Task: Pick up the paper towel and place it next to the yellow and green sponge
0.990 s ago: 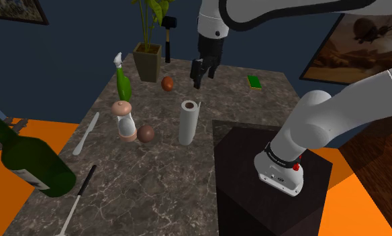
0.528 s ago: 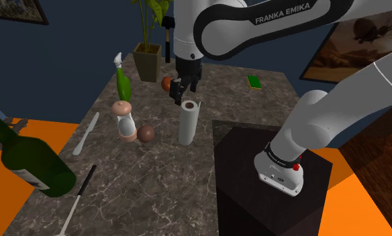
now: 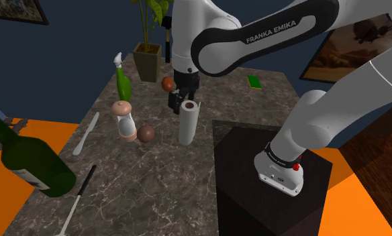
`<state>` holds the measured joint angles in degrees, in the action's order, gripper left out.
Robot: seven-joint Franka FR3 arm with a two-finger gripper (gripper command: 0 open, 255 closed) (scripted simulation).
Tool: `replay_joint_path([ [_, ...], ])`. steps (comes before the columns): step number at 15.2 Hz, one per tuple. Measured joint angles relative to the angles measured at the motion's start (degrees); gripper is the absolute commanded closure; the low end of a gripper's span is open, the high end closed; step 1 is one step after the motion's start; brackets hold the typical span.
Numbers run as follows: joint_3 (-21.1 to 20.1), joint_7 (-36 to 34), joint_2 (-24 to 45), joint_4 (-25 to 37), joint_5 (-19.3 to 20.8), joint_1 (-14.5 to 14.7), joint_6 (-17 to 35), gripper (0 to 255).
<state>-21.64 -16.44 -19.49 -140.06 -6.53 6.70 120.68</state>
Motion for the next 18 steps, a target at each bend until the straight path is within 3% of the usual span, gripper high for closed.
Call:
replay_joint_path([
  [5, -0.03, -0.02, 0.11, -0.18, 0.01, 0.0, 0.32, 0],
  [6, -0.03, -0.02, 0.11, -0.19, 0.01, 0.0, 0.32, 255],
  [18, 0.03, -0.02, -0.23, 0.39, -0.04, 0.04, -0.59, 255],
])
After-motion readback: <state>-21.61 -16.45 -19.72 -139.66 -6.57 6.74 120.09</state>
